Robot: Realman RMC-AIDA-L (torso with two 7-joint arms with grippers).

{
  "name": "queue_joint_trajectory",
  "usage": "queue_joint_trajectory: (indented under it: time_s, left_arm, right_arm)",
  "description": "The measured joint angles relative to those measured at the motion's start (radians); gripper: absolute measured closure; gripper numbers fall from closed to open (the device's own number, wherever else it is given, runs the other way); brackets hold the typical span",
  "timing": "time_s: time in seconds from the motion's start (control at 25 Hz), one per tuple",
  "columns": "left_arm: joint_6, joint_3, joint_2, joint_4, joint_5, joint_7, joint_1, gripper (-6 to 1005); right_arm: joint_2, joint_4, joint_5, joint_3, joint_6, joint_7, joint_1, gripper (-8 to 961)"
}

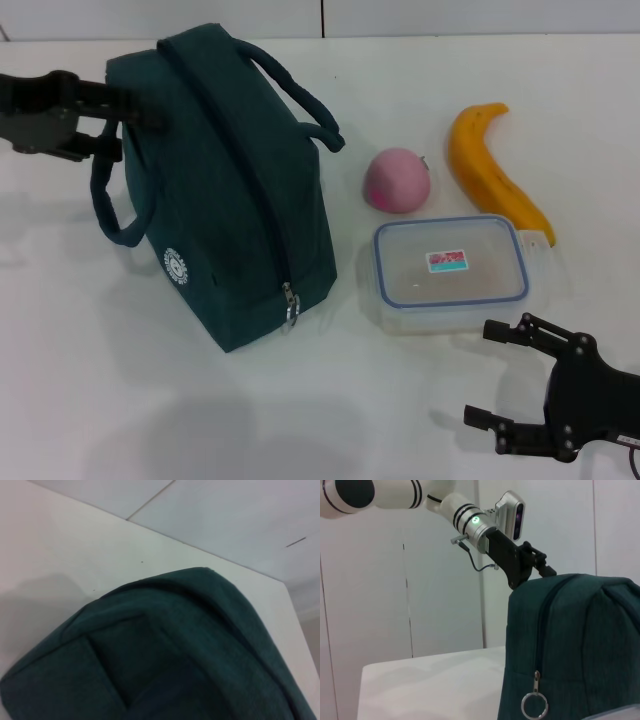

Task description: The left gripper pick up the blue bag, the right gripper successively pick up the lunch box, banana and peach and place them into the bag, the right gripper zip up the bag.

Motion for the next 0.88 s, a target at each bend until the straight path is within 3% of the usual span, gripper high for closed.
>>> queue_joint_trajectory:
  time_s: [0.44, 0.8, 0.88]
  left_arm:
    - [-0.009, 0.0, -0.018, -0.022, 0.012, 0.001, -0.021, 118]
    - [-0.018, 0.022, -0.012, -0.064, 0.018, 0.033, -0.031, 128]
    - [-0.018, 0.023, -0.012, -0.066, 0.019, 0.048, -0.029, 272]
  right_arm:
    - [0.0, 0.007, -0.001, -0.001, 0.009, -0.001, 0.0, 103]
    - [0.0, 0.009, 0.0, -0.001, 0.008, -0.001, -0.002, 115]
    - [0.0, 0.009, 0.0, -0.001, 0.008, -0.001, -0.003, 118]
